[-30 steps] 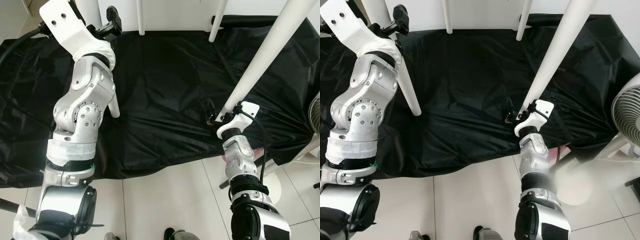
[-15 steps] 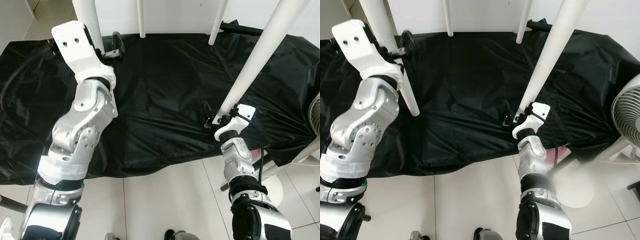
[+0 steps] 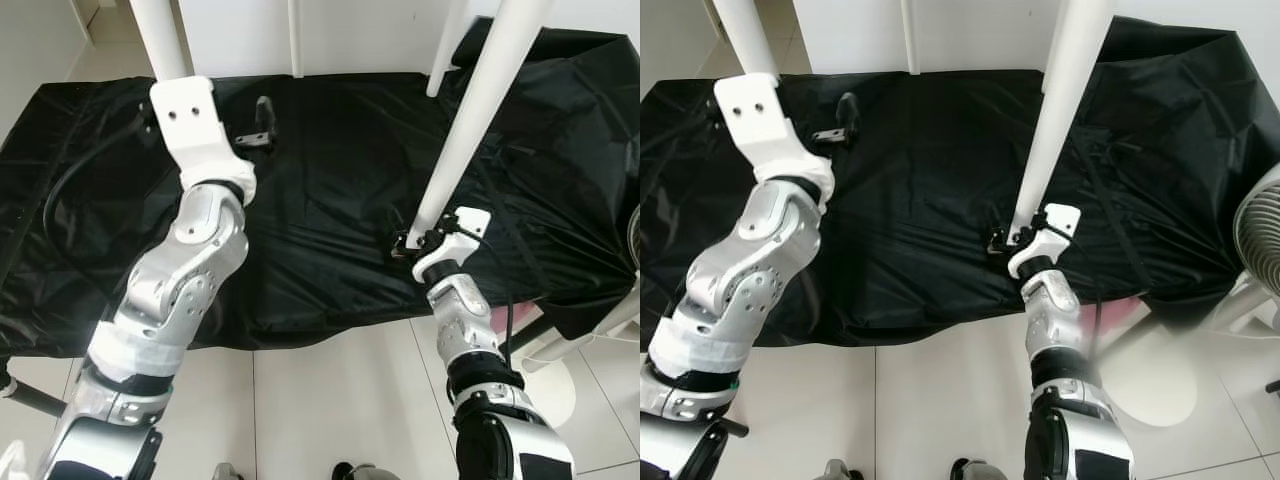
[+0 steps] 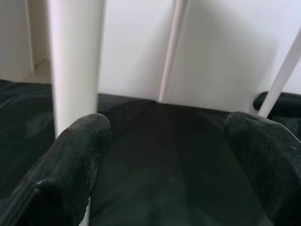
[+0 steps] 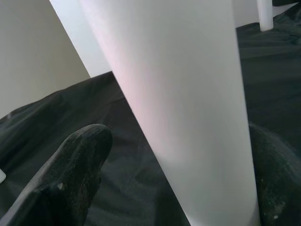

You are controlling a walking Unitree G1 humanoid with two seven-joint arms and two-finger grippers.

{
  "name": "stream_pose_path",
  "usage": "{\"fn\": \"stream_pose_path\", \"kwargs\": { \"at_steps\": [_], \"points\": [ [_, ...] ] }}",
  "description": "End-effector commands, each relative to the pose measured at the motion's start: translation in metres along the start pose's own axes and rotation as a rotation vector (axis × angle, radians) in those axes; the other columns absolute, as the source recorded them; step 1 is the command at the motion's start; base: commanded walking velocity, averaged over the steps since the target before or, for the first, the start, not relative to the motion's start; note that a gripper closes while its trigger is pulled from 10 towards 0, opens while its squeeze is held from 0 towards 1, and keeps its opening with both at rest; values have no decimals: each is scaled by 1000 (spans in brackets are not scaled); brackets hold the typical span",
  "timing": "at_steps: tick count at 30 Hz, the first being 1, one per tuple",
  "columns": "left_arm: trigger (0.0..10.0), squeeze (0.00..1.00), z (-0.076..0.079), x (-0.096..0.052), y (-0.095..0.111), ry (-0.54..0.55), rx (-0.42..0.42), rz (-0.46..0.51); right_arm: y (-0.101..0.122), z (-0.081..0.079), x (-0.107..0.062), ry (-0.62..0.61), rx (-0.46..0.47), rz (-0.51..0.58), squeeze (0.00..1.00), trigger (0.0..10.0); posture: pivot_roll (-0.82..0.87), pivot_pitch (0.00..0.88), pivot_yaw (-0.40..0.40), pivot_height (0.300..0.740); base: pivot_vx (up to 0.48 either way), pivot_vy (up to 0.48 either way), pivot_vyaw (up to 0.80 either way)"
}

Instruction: Building children table

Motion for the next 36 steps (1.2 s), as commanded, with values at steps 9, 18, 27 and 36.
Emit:
{"fn": "stream_pose_path", "kwargs": {
  "at_steps": [9, 18, 27, 36],
  "points": [
    [10000, 0, 24, -19, -27, -396, 61, -128, -1, -10, -10, 72, 18, 6, 0, 10000, 50, 94, 0, 740, 0, 0, 0],
    [10000, 0, 7, -27, -39, -372, 77, -162, 1, -10, -17, 95, 6, 2, 0, 10000, 49, 89, 2, 740, 0, 0, 0],
    [10000, 0, 10, -23, -41, -382, 85, -161, 4, -14, -19, 130, -7, 3, 0, 10000, 47, 88, 2, 740, 0, 0, 0],
    [10000, 0, 13, -23, -42, -387, 74, -154, -2, -6, -32, 39, -84, -26, 0, 10000, 45, 89, 1, 740, 0, 0, 0]
  ]
}}
Point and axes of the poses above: a point about 5 cm out from each wrist's last joint towards the gripper, its own x axis pointing out of the wrist towards the gripper, its own y axis along the axis of the wrist's last joint, z = x × y, the point moved 4 cm from there along x, pointing out of the wrist towards the gripper, and after that the axes turned 12 degrees about -x, right-handed, at the moved point
